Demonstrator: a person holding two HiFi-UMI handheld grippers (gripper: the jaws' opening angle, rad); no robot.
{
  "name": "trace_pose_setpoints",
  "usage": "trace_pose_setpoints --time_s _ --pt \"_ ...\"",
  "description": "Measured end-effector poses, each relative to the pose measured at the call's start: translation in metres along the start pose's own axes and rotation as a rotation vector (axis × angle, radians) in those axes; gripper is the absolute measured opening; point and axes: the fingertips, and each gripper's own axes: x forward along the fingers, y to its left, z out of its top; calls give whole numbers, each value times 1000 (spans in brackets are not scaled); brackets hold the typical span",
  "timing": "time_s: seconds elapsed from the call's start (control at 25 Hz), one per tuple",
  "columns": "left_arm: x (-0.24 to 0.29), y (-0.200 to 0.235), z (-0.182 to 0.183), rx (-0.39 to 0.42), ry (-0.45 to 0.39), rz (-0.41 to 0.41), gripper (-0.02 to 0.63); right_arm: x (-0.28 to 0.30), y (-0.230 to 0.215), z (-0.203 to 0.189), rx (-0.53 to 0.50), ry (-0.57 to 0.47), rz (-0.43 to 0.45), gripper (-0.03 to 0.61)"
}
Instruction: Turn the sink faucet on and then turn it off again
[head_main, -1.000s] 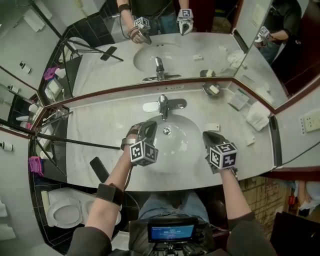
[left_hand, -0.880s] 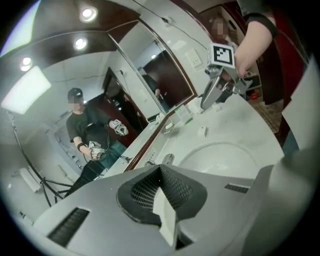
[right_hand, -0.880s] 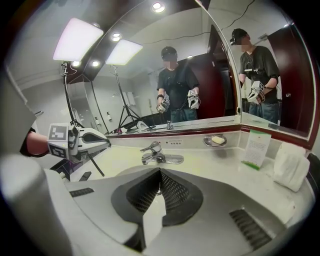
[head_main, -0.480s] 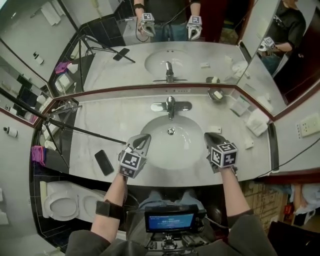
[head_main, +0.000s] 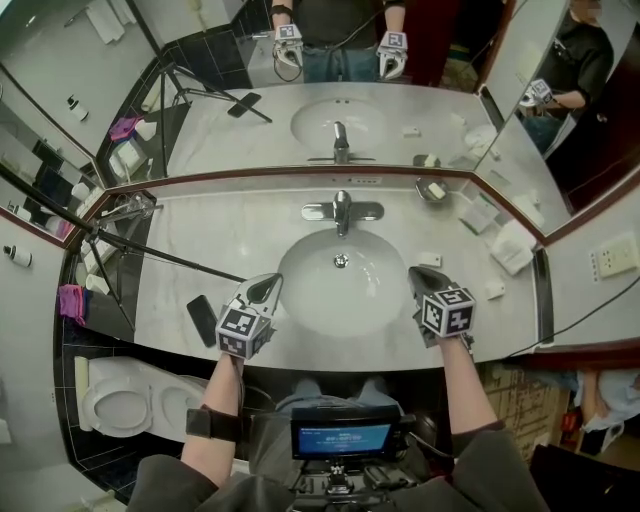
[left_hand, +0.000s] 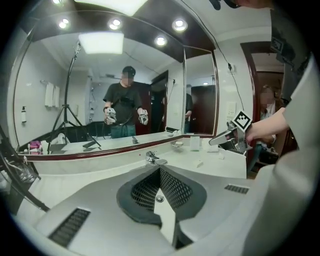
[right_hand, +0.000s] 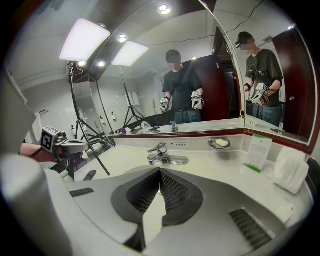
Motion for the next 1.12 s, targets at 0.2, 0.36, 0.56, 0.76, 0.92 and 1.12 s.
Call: trace_pose_setpoints --time_s 0.2,0.36,0.56,0.76,0.92,1.12 --pt "5 4 6 10 -14 10 0 2 -1 5 -6 -3 1 18" --pt "10 1 7 25 -12 6 0 2 -3 6 -11 0 1 18" --pt "16 7 11 5 -22 31 0 3 -4 9 -21 3 4 18" --pt "35 17 16 -42 -21 60 5 7 -7 9 -21 6 10 18" --pt "59 12 18 -85 -1 22 73 6 -11 2 -11 24 11 18" --pt "102 6 21 -110 26 -40 147 15 -13 -10 0 44 15 18"
